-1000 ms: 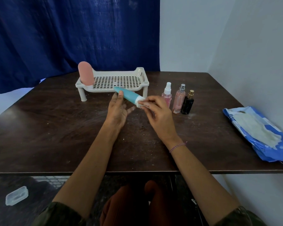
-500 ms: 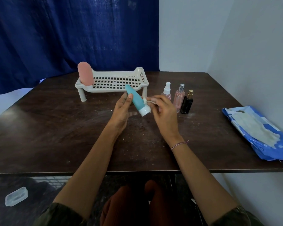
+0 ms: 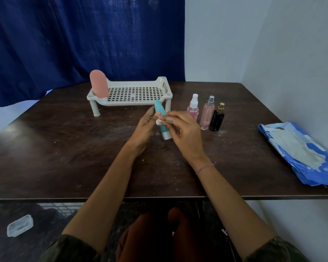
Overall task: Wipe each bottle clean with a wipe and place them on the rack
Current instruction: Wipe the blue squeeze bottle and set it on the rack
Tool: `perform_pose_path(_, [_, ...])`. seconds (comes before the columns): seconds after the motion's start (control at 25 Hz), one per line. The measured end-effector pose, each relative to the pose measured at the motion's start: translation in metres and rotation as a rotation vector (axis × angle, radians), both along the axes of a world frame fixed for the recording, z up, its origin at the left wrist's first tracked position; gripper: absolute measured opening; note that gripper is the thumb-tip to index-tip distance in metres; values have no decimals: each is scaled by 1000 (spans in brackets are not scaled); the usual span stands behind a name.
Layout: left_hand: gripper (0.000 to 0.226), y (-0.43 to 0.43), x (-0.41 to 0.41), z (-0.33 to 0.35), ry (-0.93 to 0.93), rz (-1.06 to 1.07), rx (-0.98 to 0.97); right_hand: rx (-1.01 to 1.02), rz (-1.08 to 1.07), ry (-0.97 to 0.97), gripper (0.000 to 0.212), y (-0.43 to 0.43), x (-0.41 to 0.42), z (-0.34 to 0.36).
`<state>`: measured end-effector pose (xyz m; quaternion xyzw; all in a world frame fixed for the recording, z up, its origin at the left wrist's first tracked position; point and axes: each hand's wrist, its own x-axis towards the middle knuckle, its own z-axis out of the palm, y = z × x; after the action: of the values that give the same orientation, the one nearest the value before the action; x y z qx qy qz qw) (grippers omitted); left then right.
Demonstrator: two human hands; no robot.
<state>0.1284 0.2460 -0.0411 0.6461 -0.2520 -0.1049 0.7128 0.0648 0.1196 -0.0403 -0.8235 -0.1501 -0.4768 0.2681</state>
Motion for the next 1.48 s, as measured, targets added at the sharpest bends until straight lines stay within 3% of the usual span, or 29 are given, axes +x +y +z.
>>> perform_pose_path(0.24, [38, 9, 8, 2, 179, 61, -262, 9, 131, 71, 21, -1, 0, -1])
perform_pose_path(0.56, [44, 8, 9, 5, 437, 55, -562, 460, 130, 216, 20, -3, 1, 5])
perform_pose_path(0.72, [48, 12, 11, 7, 520, 52, -716, 442, 225, 293, 17, 4, 0, 0])
perform_pose_path(0.96, [45, 8, 9, 8, 491, 84, -696, 418, 268, 183, 17, 6, -2, 1])
perform_pose_path(1.12, [33, 6, 8, 9, 394, 158, -530, 514, 160, 87, 20, -1, -1, 4])
perform_pose_path(1.36, [47, 4, 2, 8, 372, -25, -454, 175, 148, 72, 18, 0, -3, 0])
perform_pose_path(1.48, [48, 3, 0, 8, 433, -114, -436, 137, 140, 70, 17, 0, -4, -1])
